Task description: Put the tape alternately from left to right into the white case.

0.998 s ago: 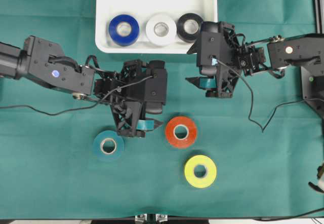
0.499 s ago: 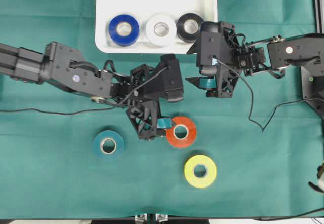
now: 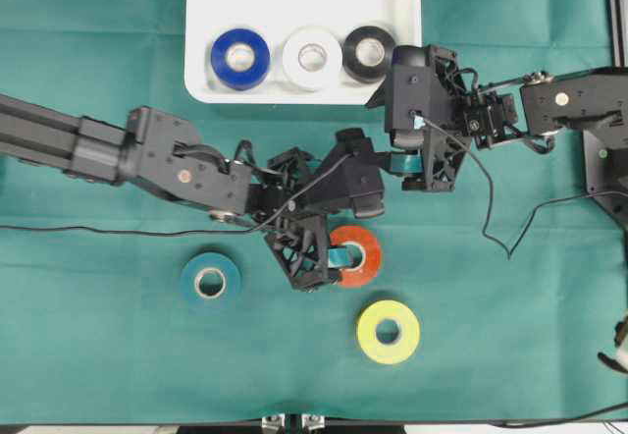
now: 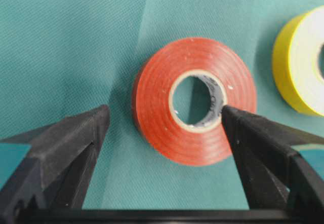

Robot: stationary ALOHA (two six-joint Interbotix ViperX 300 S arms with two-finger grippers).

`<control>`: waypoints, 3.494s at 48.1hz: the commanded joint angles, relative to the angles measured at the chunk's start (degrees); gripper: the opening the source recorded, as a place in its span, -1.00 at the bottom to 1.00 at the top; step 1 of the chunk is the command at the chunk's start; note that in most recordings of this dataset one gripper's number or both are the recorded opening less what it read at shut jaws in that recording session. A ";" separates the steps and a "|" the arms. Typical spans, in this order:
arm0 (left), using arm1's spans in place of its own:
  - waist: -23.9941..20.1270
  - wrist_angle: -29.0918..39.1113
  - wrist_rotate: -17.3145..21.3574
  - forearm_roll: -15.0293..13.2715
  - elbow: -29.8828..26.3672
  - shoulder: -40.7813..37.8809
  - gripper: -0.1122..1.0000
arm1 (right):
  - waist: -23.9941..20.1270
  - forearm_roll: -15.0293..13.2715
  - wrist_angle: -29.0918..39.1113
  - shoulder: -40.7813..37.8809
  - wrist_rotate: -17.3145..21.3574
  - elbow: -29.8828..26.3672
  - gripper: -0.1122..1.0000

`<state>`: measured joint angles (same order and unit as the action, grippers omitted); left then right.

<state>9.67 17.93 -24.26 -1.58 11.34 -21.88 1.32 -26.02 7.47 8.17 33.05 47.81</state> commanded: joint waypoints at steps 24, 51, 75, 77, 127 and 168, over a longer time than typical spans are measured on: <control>-1.41 3.60 -0.62 0.09 -4.39 -3.43 0.20 | -0.18 0.00 -2.46 1.23 0.09 -0.18 0.73; -1.14 9.23 -0.09 0.18 -4.39 -2.81 -0.84 | -0.26 0.18 -2.46 1.23 0.18 -0.18 0.73; -0.79 13.71 0.26 0.35 -2.81 2.90 -0.84 | -0.18 0.18 -2.55 1.23 0.18 -0.18 0.73; -0.70 14.50 0.35 0.35 -2.55 3.87 -0.84 | -0.18 0.18 -2.46 1.23 0.18 -0.18 0.73; -6.24 15.56 7.65 0.70 3.60 13.80 -0.84 | -0.18 0.35 -2.55 1.23 0.79 0.00 0.73; -25.58 8.26 25.22 0.70 5.98 14.06 -0.84 | -0.18 0.26 -2.64 1.23 0.88 0.09 0.73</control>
<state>-14.94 27.95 -0.53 -0.97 17.93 -10.02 1.23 -25.84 5.27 8.17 33.84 48.34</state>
